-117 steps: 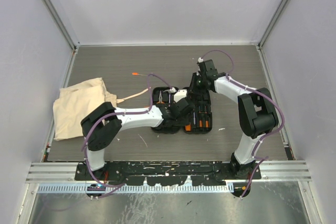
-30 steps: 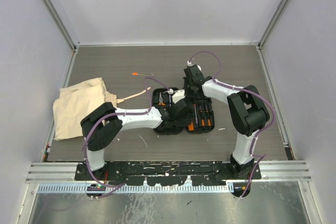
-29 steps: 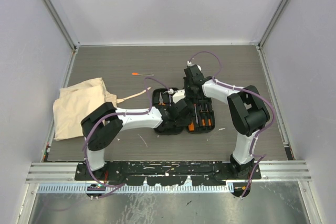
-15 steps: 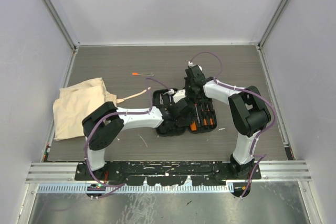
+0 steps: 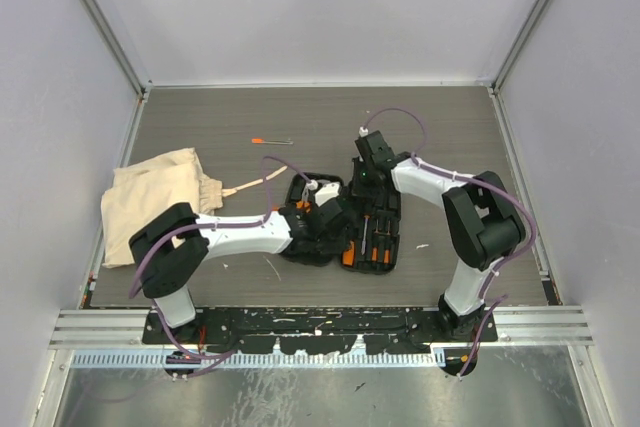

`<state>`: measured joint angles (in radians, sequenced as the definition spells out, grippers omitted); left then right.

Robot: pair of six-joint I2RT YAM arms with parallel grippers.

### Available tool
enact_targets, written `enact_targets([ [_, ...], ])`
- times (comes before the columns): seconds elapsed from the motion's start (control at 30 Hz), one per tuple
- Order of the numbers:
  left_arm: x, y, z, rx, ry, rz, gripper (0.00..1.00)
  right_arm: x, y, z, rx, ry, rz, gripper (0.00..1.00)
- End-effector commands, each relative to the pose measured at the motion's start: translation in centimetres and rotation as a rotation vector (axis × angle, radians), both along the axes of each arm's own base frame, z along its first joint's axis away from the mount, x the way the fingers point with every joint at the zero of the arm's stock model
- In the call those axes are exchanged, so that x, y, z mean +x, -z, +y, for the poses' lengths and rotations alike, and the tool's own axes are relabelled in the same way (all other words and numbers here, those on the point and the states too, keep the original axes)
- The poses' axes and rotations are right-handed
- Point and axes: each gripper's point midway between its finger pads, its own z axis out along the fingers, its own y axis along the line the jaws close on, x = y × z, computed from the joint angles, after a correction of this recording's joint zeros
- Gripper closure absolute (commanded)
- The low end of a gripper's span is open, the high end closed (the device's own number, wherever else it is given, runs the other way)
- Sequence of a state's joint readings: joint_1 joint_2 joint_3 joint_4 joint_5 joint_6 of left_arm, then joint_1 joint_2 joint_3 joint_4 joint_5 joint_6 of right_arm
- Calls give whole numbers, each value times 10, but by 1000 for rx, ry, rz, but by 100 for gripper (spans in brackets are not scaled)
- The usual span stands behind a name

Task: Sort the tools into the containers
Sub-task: Place the screwdriver in the storage box.

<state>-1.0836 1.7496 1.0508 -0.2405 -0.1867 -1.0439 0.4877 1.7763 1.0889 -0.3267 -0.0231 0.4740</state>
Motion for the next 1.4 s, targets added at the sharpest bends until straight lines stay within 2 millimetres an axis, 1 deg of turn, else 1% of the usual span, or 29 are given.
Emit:
enact_targets([
  [0.0,-21,53,116,487,8,64,100,-43,-10,-3,9,-34,117,99],
  [0.17,-2,22,92,414,49,-23,100,-35,-38,8,76,-45,61,99],
  [0.27,6,6,80,389,72,-60,100,-32,-48,13,99,-52,49,99],
  [0.4,10,-7,70,358,95,-85,99,-31,-52,15,112,-58,42,100],
  [0.57,10,-19,62,300,112,-107,91,-29,-65,16,139,-56,-3,99],
  [0.7,10,-28,57,249,141,-137,83,-24,-75,9,165,-32,-48,93],
  [0.83,10,-42,52,175,168,-175,74,-19,-83,-6,204,15,-95,86],
  [0.97,11,-58,39,98,208,-212,65,-14,-92,-23,257,71,-147,83],
  [1.03,11,-57,31,87,235,-208,63,-12,-94,-27,289,88,-166,82],
  [1.13,9,-50,24,76,261,-193,63,-12,-96,-27,328,89,-174,80],
  [1.27,10,-36,26,117,271,-179,63,-13,-93,-28,335,92,-173,79],
  [1.37,12,-32,36,159,260,-179,66,-13,-89,-30,317,85,-167,79],
])
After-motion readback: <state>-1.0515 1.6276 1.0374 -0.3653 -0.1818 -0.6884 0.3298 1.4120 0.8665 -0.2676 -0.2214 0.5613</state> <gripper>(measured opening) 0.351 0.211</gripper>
